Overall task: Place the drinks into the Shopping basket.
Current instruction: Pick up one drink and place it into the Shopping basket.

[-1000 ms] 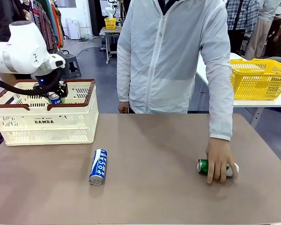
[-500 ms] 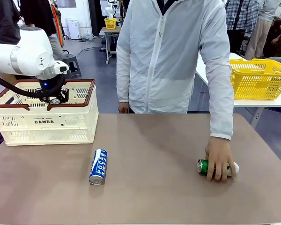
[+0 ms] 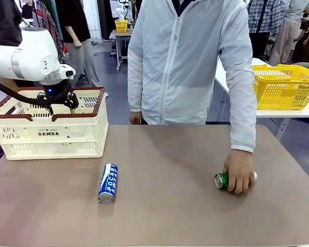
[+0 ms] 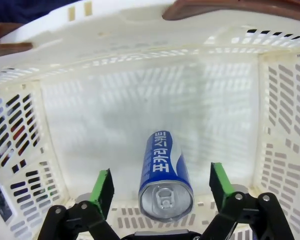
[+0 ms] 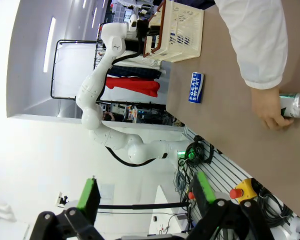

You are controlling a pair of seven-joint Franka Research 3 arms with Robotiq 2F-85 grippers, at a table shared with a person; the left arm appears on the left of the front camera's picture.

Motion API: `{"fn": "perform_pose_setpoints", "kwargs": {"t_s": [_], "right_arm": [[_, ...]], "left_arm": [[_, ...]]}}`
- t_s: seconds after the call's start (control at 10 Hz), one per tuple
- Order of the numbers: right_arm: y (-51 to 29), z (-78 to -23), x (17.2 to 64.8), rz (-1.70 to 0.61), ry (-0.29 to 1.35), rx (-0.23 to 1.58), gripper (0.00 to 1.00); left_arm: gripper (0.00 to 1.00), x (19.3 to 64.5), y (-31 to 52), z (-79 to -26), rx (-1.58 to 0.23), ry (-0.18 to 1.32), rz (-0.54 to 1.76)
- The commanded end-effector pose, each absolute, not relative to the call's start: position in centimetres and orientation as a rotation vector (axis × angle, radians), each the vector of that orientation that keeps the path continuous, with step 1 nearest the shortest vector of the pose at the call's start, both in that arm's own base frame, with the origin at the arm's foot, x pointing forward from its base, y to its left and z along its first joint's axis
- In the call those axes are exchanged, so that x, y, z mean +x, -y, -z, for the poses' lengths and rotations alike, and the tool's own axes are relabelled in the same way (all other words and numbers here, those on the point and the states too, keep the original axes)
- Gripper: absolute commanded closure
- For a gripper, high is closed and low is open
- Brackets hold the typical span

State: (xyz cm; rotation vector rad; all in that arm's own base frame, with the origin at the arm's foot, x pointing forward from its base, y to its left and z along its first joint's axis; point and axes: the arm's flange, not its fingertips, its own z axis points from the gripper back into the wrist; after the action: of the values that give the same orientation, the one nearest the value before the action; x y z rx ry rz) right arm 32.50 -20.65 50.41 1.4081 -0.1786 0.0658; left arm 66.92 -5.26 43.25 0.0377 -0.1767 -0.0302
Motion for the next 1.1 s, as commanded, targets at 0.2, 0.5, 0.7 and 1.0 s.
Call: {"fn": "perform_pose_setpoints", "kwargs": {"t_s": [0.2,0.5,0.7,1.0], "right_arm": [[20.7,-50.9,32.4,-0.063,0.160,1.408,0.00],[20.7,-50.9,32.4,-0.063,0.160,1.408,0.00],[20.7,-50.9,32.4,-0.063,0.160,1.408,0.00],[20.7,-50.9,32.4,-0.063,0.160,1.408,0.00]], "left_arm": [[0.00,63.8,2.3,-50.9,-0.119,0.247,0.036],[0.00,55.5,-1.8,-60.0,-0.568,0.306,0.010],[0.00,48.9,-6.1,-60.8,-0.920,0.237,0.091],[0.00,42.7,-12.9,-55.0,-1.224,0.110,0.150]]}}
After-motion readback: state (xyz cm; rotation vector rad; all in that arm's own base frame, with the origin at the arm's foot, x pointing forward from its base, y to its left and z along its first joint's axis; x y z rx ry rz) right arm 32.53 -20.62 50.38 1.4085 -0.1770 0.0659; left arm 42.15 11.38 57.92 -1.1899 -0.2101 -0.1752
